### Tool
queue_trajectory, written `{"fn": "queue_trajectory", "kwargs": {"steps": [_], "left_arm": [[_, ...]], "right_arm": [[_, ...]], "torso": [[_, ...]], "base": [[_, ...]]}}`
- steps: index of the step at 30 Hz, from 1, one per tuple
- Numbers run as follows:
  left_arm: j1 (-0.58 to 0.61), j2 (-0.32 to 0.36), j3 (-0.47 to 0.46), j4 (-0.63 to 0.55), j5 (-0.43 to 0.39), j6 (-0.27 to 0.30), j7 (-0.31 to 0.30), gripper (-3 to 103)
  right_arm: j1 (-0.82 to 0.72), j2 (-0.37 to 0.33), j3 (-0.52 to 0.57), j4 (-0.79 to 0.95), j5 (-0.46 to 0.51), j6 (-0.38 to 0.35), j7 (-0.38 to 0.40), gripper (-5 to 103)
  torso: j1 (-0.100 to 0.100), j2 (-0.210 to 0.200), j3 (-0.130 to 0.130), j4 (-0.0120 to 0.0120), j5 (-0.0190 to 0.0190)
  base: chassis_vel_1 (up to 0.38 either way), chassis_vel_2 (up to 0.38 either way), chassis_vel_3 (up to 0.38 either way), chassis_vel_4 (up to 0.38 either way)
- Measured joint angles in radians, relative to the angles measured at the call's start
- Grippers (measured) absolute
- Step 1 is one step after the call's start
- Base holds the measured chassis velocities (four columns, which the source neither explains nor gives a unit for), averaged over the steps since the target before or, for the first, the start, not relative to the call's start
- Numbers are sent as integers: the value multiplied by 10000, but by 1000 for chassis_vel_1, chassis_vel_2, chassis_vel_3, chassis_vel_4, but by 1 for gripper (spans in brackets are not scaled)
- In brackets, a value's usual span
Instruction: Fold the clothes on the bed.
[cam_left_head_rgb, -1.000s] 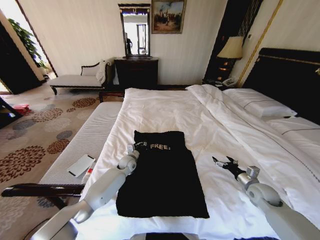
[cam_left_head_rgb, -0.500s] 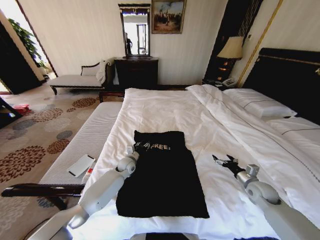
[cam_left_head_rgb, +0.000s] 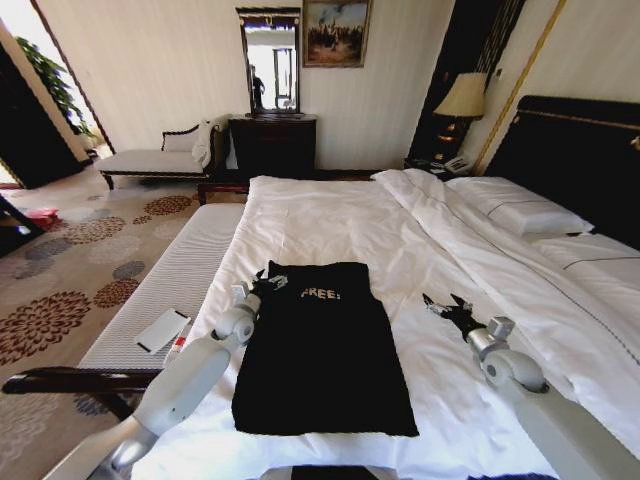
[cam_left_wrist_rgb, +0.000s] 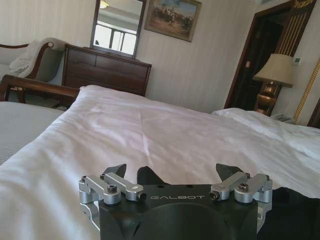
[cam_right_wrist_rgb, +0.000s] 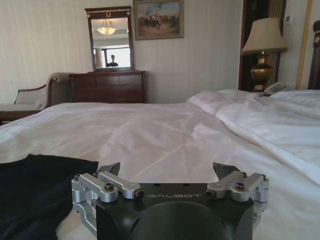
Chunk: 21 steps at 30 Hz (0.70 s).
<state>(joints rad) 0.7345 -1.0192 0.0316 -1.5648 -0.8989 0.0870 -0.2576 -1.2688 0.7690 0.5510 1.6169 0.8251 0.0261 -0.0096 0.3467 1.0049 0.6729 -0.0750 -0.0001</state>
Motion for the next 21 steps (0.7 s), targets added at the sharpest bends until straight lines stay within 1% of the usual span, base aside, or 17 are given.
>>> {"fn": "queue_trajectory", "kwargs": {"steps": [1, 2, 4, 5, 7, 9, 11, 13, 15, 17, 18, 19, 20, 21], "left_arm": [[-21, 31, -27, 55, -34, 0, -6, 100], [-41, 72, -82, 144, -67, -3, -10, 100], [31, 142, -187, 184, -80, -42, -6, 100], [31, 142, -187, 184, -80, -42, -6, 100], [191, 245, -263, 184, -67, -154, 33, 100], [228, 271, -276, 184, -54, -190, 50, 100], [241, 272, -282, 184, -53, -212, 61, 100], [237, 238, -301, 203, -53, -252, 76, 100], [229, 227, -306, 219, -70, -262, 87, 100], [192, 235, -311, 260, -192, -289, 224, 100], [163, 246, -313, 300, -240, -293, 282, 100], [163, 246, -313, 300, -240, -293, 282, 100], [140, 249, -313, 329, -258, -293, 304, 100], [68, 253, -313, 407, -303, -294, 353, 100]], "right_arm": [[102, -1, -89, -64, -88, 186, 202, 100], [382, -1, -340, -348, -496, 720, 453, 100], [826, 0, -653, -766, -1025, 1189, 464, 100], [826, 0, -653, -766, -1025, 1189, 464, 100], [1560, -4, -1252, -1435, -1385, 1965, -164, 100], [1865, -4, -1542, -1715, -1553, 2277, -369, 100], [2109, -5, -1738, -1882, -1707, 2422, -457, 100], [2364, -37, -1996, -1906, -1752, 2258, -182, 100], [2405, -52, -2027, -1872, -1626, 2168, -196, 100], [2614, -116, -2133, -1912, -1301, 2075, -808, 100], [2755, -189, -2281, -1983, -1029, 2040, -1284, 100], [2755, -189, -2281, -1983, -1029, 2040, -1284, 100], [2825, -241, -2370, -2008, -888, 1974, -1485, 100], [2999, -415, -2612, -2033, -554, 1714, -1794, 100]], "torso": [[0, 0, 0, -1, -1], [0, 0, 0, -9, -1], [0, 0, 0, -10, 0], [0, 0, 0, -10, 0], [0, 0, 1, 1, 0], [1, -1, 1, 2, 3], [1, 0, 1, 3, 2], [0, 0, 1, 0, 0], [0, 0, 1, -4, 1], [0, 0, 0, -9, 1], [0, 0, 0, -6, 1], [0, 0, 0, -6, 1], [0, 0, 0, -4, 2], [1, 0, 1, 0, 2]], "base": [[0, 0, 0, 0], [0, 0, 0, 0], [0, 0, 0, 0], [0, 0, 0, 0], [0, 0, 0, 0], [0, 0, 0, 0], [0, 0, 0, 0], [0, 0, 0, 0], [0, 0, 0, 0], [0, 0, 0, 0], [0, 0, 0, 0], [0, 0, 0, 0], [0, 0, 0, 0], [0, 0, 0, 0]]}}
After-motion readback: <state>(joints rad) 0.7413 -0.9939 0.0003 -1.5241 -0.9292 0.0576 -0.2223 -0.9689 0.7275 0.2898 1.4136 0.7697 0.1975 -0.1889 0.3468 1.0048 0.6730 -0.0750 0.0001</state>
